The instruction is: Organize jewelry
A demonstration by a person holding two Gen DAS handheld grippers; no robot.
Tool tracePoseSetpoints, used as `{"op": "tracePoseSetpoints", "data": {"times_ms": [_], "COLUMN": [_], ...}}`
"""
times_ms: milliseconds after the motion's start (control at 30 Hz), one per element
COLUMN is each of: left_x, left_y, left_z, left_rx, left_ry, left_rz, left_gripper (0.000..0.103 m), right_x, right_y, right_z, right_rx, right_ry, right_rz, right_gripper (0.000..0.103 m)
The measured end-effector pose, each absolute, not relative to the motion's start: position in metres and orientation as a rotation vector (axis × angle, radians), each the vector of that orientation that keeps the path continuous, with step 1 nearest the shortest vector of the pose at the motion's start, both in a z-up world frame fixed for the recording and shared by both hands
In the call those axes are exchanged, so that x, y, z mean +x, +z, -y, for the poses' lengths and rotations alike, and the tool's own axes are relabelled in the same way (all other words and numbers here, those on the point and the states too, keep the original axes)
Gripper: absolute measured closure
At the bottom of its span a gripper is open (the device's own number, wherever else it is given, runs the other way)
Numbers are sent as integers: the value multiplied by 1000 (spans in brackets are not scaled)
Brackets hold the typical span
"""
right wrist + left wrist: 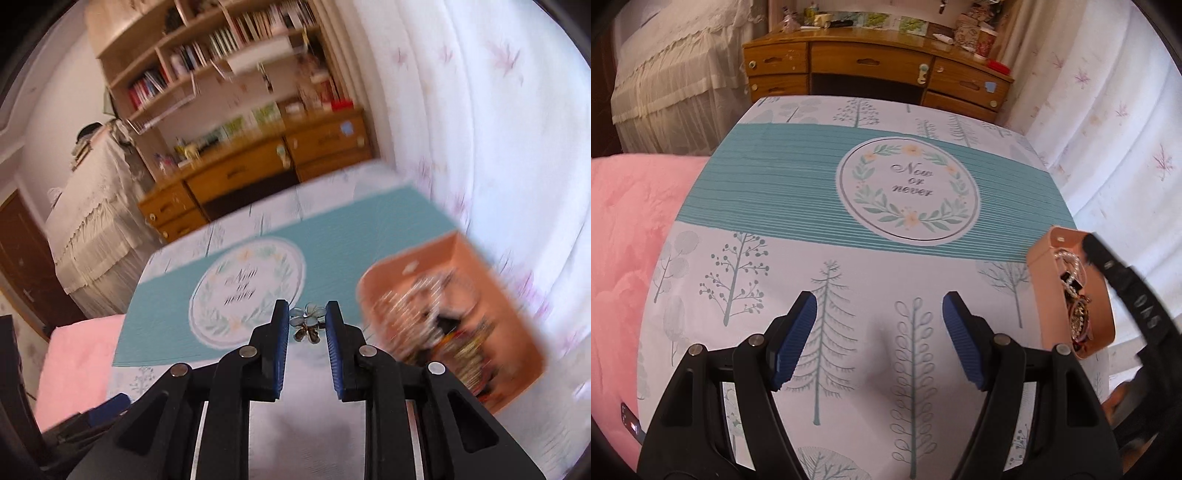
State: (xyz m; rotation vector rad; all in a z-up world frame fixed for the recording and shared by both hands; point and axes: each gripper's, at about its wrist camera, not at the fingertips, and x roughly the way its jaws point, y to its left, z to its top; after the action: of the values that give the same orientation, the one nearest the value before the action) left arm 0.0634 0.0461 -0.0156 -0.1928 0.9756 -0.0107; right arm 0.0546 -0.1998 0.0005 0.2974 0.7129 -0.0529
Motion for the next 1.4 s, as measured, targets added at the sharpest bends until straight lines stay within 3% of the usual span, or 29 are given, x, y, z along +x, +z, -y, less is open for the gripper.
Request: {"op": "tracePoseSetpoints", "data": {"times_ms": [333,600,800,867,1067,1400], "left_x": [65,71,70,69,56,6], "left_y": [-14,-14,-14,-14,-6,19], "left_z": [-4,8,8,8,12,5], "left_rx": [-120,-91,-80,-73,-47,-27], "left_ry": [-76,-78,-70,-67,-77,-23], "left_rz": [-974,-975,-980,-980,-970,-948], "left_gripper": [35,35,31,23,16,14], "right_x": [56,79,79,75,56,-10], "right_y": [-14,-43,-46,-42,-23,16], "right_z": [305,317,311,308,291,246], "right_rx": [258,263,276,278,262,216], "right_ry": [-155,-125,-108,-100,-50,58], "right_rz": [-778,-864,-859,-851,-872,-903], "right_gripper": [84,82,57,55,53,28]}}
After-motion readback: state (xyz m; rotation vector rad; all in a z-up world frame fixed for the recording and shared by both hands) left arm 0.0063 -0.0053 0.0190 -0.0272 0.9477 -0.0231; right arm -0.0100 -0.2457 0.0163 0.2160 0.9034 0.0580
